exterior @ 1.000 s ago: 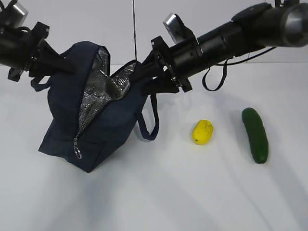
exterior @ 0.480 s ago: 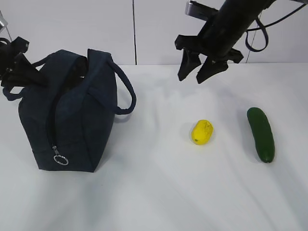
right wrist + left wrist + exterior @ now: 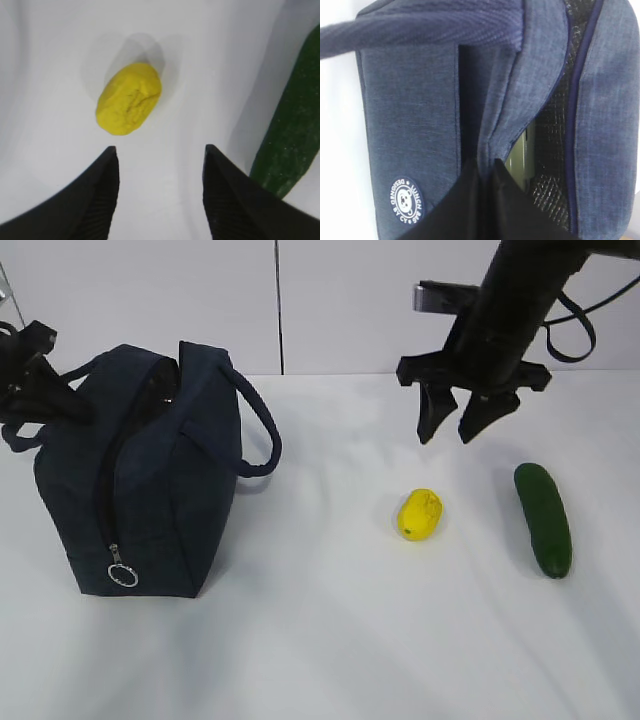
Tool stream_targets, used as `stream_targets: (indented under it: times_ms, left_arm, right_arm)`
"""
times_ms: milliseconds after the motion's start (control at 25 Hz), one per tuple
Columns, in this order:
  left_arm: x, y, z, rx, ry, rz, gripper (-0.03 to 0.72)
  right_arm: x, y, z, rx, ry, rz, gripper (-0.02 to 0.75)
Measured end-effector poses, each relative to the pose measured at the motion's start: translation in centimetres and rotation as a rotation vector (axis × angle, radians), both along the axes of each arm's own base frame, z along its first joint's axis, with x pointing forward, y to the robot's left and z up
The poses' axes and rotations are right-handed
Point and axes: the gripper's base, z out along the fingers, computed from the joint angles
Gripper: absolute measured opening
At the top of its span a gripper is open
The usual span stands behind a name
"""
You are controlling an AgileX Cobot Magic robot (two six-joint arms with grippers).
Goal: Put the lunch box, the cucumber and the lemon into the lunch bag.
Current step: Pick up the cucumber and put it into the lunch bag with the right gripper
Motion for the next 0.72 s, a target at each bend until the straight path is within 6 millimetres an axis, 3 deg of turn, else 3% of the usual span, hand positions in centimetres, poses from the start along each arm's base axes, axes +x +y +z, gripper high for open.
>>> stream_targets:
  times_ms: [160, 560, 720]
  left_arm:
    - [0.0, 0.0, 0.0, 0.002, 0.002, -0.002, -0.009]
    - [-0.1, 0.2, -0.2, 0.032, 0.005, -0.016, -0.009]
    - [-0.1, 0.2, -0.2, 0.036, 0.005, -0.017, -0.009]
  right_arm:
    - [-1.0, -1.7, -1.2, -0.089, 0.049, -0.072, 0.402]
    - [-0.5, -7.8, -1.3, -0.106, 0.07, -0.26, 0.402]
    - [-0.5, -8.8, -1.3, -0.144, 0.065, -0.27, 0.402]
